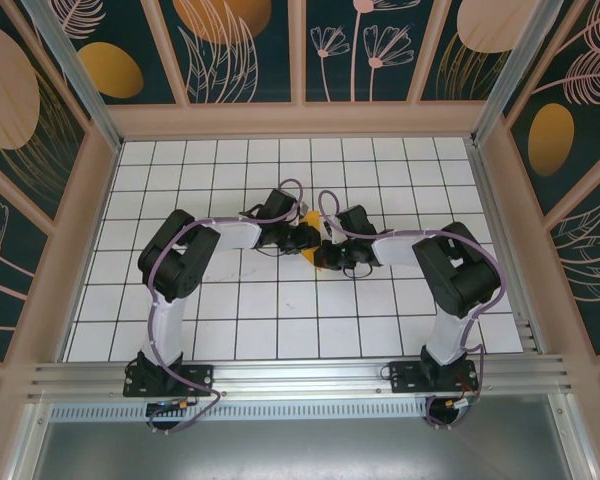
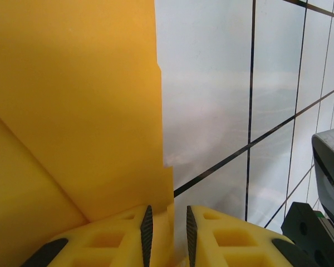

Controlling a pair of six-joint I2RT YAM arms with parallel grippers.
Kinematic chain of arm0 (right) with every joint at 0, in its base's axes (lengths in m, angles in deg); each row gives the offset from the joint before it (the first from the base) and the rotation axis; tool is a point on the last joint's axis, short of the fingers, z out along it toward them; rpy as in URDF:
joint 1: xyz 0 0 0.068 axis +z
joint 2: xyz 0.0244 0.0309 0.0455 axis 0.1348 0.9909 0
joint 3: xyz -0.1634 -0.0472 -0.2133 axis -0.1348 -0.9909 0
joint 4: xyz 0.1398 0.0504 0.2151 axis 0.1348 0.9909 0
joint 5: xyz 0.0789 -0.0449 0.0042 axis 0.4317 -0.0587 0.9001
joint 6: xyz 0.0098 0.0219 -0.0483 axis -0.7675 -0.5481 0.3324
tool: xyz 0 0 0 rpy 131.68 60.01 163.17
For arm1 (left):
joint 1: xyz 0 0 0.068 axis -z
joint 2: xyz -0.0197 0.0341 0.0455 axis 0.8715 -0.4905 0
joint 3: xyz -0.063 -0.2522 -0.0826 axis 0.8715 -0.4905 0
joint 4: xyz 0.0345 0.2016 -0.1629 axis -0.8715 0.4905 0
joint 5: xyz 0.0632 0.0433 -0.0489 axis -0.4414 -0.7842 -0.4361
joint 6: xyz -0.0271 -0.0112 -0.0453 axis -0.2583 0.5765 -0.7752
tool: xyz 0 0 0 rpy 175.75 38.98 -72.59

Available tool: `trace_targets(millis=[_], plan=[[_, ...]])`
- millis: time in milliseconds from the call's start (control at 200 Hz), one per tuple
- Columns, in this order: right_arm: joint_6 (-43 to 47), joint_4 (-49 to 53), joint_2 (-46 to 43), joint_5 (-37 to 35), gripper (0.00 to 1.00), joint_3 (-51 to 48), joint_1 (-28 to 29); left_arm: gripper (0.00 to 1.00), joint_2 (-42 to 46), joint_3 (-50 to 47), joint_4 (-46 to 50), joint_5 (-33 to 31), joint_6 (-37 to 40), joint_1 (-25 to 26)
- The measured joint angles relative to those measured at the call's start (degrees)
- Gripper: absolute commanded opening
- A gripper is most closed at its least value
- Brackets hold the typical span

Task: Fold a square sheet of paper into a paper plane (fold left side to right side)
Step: Fourth fold the wing at the center of the table.

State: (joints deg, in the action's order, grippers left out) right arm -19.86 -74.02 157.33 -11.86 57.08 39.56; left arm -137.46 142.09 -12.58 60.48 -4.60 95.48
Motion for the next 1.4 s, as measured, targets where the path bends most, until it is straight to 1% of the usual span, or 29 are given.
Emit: trace_targets(millis=[235, 395, 555, 611, 801, 946, 1036, 1131, 1246, 1281, 1401], plan=[[0.0, 0.0, 0.0, 0.0, 0.00, 0.0, 0.0, 0.27, -1.3, 2.7, 3.3, 1.3, 0.7, -0.8], [0.0, 0.0, 0.0, 0.0, 0.00, 0.0, 0.0, 0.28, -3.9, 7.2, 5.8, 2.2, 1.7, -3.3], [0.0, 0.0, 0.0, 0.0, 0.00, 0.0, 0.0, 0.29, -7.3, 13.2, 7.4, 0.2, 3.3, -6.6], [0.0, 0.0, 0.0, 0.0, 0.00, 0.0, 0.0, 0.30, -8.3, 14.9, 7.9, 0.5, 3.5, -7.5], [0.0, 0.0, 0.0, 0.1, 0.00, -0.1, 0.0, 0.33, -9.7, 18.3, 11.3, 1.1, 4.4, -7.8], [0.0, 0.0, -0.1, 0.1, 0.00, 0.2, 0.0, 0.37, -9.7, 19.6, 11.6, -1.4, 6.5, -9.2], [0.0, 1.0, -0.3, 0.2, 0.05, 0.5, 0.0, 0.43, -8.9, 20.0, 12.1, -2.6, 7.8, -11.1], [0.0, 3.3, -0.9, 0.1, 0.11, 1.1, 0.0, 0.48, -6.3, 20.0, 13.7, -3.1, 9.4, -12.9], [0.2, 5.6, -1.6, 0.1, 0.18, 1.7, 0.0, 0.50, -0.9, 19.9, 14.4, -3.0, 10.7, -14.9], [0.3, 6.1, -2.1, 0.1, 0.22, 1.9, 0.0, 0.50, 0.9, 19.4, 14.2, -3.1, 11.0, -15.3], [0.7, 7.0, -6.5, -0.4, 0.34, 2.2, 0.0, 0.50, 8.0, 13.8, 11.5, -2.7, 11.0, -16.2]])
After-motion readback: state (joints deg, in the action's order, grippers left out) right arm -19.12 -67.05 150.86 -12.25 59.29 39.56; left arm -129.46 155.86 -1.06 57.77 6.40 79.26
